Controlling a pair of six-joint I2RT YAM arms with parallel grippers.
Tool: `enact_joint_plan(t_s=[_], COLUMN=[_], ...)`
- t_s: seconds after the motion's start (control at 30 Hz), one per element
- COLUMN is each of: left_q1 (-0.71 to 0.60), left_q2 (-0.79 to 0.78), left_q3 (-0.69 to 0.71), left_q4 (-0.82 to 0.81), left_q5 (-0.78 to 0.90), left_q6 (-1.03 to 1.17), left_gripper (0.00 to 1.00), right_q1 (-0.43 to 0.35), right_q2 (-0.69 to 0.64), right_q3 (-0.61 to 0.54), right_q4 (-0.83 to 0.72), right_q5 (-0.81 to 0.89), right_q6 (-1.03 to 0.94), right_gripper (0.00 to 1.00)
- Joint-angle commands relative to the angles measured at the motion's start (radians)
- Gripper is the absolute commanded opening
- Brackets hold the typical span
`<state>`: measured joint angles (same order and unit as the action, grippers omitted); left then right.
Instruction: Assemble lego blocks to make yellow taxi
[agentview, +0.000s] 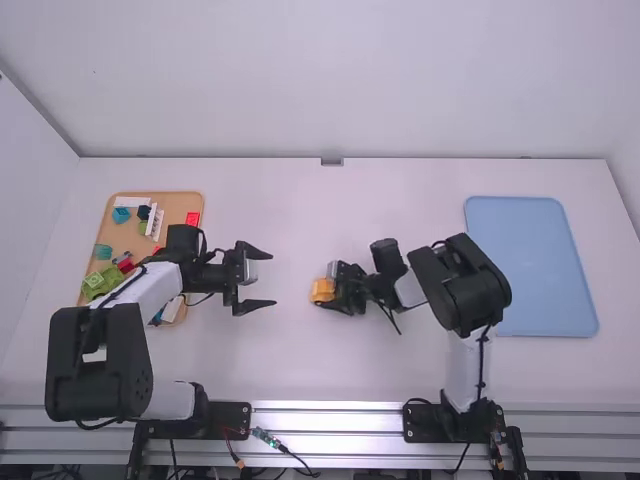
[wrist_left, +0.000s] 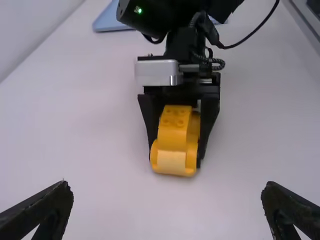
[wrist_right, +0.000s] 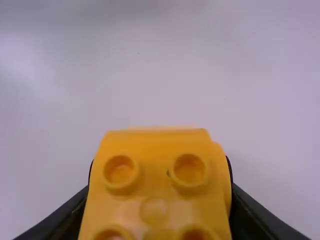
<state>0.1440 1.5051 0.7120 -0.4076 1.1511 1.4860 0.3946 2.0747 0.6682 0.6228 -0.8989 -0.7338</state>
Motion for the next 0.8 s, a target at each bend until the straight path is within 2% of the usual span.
enact_joint_plan(t_s=[0.0, 0.1, 0.13, 0.23, 0.3, 0.37, 0.43, 0.53, 0.6, 0.67, 0.77], left_q1=[0.006, 0.006, 0.006, 0.006, 0.006, 0.006, 0.006, 0.006, 0.006, 0.006, 0.006], left_q2=[-0.009, -0.003, -0.002, 0.012, 0.019, 0.032, 0.040, 0.053, 0.053, 0.053, 0.053], left_q3=[-0.007, -0.007, -0.007, -0.007, -0.007, -0.007, -0.007, -0.007, -0.007, -0.007, -0.007], left_q4=[-0.005, -0.004, -0.004, 0.016, 0.036, 0.081, 0.105, 0.153, 0.161, 0.172, 0.176], left_q5=[0.011, 0.010, 0.011, 0.011, 0.011, 0.011, 0.011, 0.011, 0.012, 0.012, 0.014], left_q6=[0.007, 0.008, 0.008, -0.005, -0.026, -0.081, -0.107, -0.155, -0.156, -0.156, -0.155], left_gripper=[0.99, 0.99, 0.99, 0.99, 0.99, 0.99, 0.99, 0.99, 0.99, 0.99, 0.99], right_q1=[-0.037, -0.100, -0.108, -0.200, -0.234, -0.331, -0.390, -0.533, -0.597, -0.711, -0.808], right_q2=[-0.116, -0.258, -0.273, -0.415, -0.451, -0.531, -0.570, -0.627, -0.632, -0.624, -0.585], right_q3=[-0.030, -0.051, -0.053, -0.068, -0.073, -0.075, -0.075, -0.075, -0.075, -0.074, -0.075], right_q4=[-0.040, -0.164, -0.174, -0.264, -0.282, -0.321, -0.338, -0.339, -0.317, -0.298, -0.253], right_q5=[0.086, 0.321, 0.345, 0.545, 0.585, 0.647, 0.663, 0.619, 0.565, 0.476, 0.455], right_q6=[0.002, -0.013, -0.011, -0.003, -0.003, -0.003, -0.003, -0.002, 0.021, 0.058, 0.101], right_gripper=[0.42, 0.41, 0.41, 0.39, 0.39, 0.38, 0.37, 0.35, 0.35, 0.35, 0.35])
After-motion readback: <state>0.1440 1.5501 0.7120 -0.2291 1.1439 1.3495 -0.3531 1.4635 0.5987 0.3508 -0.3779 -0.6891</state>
